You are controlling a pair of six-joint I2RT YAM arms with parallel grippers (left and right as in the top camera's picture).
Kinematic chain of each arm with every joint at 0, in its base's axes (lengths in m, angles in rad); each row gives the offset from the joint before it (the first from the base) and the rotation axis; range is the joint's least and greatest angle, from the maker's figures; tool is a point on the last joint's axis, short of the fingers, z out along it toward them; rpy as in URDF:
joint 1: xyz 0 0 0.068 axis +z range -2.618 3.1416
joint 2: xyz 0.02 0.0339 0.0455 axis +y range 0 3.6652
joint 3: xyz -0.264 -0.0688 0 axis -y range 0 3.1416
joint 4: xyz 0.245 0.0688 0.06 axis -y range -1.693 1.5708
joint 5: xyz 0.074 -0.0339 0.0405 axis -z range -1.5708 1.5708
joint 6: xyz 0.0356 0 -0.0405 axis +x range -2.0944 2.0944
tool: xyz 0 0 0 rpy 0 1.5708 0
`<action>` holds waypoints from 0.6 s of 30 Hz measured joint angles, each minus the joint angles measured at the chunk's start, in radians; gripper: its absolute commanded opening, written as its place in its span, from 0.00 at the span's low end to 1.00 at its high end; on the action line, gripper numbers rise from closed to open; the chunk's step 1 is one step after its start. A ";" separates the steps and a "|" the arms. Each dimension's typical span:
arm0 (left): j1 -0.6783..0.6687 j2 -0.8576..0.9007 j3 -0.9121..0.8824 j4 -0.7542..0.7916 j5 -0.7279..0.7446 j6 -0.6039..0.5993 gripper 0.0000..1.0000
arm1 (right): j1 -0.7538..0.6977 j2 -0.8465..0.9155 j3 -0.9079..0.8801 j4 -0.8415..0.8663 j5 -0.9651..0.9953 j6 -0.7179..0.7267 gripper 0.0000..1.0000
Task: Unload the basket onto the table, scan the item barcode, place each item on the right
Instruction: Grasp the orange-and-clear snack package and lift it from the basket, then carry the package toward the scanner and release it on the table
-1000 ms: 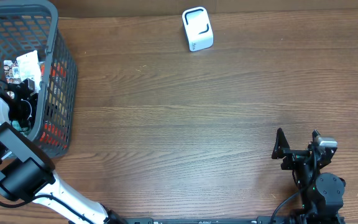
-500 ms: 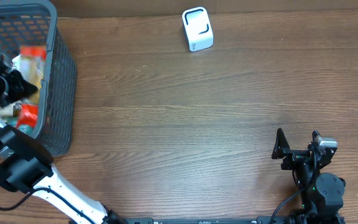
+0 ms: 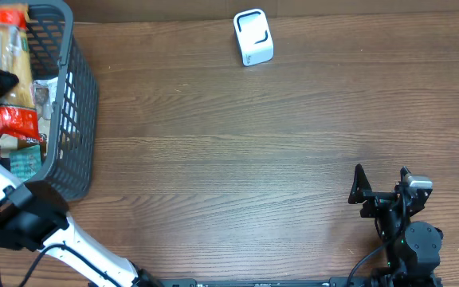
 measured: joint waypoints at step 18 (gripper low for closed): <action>-0.506 -0.204 -0.088 -0.108 0.055 0.009 0.04 | 0.000 0.000 0.000 0.000 0.000 0.000 1.00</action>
